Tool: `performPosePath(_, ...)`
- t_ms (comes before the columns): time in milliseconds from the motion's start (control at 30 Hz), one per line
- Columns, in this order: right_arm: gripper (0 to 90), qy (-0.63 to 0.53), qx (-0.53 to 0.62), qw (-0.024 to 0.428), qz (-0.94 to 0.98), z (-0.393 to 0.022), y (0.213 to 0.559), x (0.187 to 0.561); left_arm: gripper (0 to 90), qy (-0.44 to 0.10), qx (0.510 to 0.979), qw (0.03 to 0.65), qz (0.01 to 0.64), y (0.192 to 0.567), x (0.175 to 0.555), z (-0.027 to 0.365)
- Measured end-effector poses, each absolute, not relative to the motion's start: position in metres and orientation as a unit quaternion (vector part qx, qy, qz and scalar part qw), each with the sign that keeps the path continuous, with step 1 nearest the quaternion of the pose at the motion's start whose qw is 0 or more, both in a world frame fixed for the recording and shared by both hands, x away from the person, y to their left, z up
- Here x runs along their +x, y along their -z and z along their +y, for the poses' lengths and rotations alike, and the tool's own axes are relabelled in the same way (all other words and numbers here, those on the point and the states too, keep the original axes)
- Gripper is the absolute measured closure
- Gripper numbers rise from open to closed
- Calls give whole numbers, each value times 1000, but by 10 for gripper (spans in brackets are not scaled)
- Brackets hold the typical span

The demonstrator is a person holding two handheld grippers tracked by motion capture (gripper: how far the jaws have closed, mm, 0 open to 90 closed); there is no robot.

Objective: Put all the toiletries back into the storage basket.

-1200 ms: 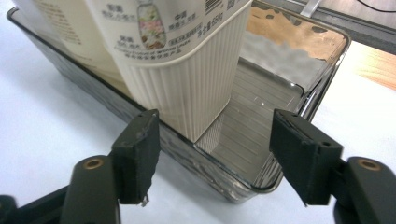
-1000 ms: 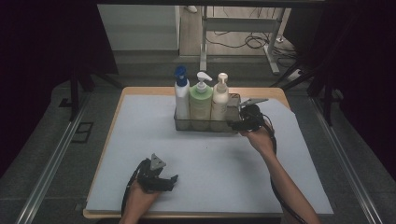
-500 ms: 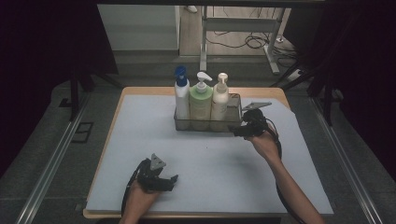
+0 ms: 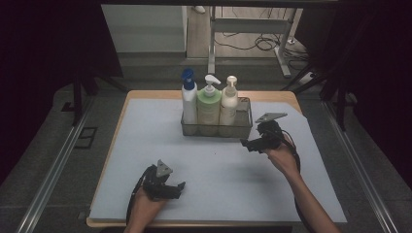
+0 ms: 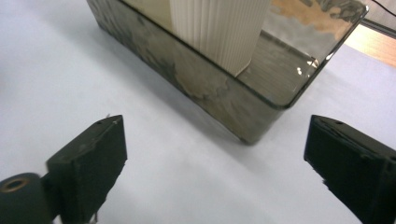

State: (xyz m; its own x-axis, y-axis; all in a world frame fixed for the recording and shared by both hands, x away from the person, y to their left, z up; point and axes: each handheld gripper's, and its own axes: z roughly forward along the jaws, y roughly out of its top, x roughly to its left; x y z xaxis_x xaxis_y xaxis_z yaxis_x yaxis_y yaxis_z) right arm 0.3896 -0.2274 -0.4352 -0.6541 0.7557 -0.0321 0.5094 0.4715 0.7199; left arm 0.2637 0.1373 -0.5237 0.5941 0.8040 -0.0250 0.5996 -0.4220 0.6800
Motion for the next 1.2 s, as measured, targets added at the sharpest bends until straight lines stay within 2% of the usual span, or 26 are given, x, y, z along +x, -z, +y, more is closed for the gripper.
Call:
performPosePath(200, 2, -338, 369, 181, 846, -234, 437, 379, 106, -154, 829, 331, 423, 524, 264, 137)
performPosePath(767, 0, -342, 364, 158, 852, -258, 442, 343, 106, -154, 829, 332, 423, 524, 264, 137)
performPosePath(1200, 0, -347, 374, 152, 847, -274, 473, 317, 106, -155, 828, 332, 424, 524, 264, 137)
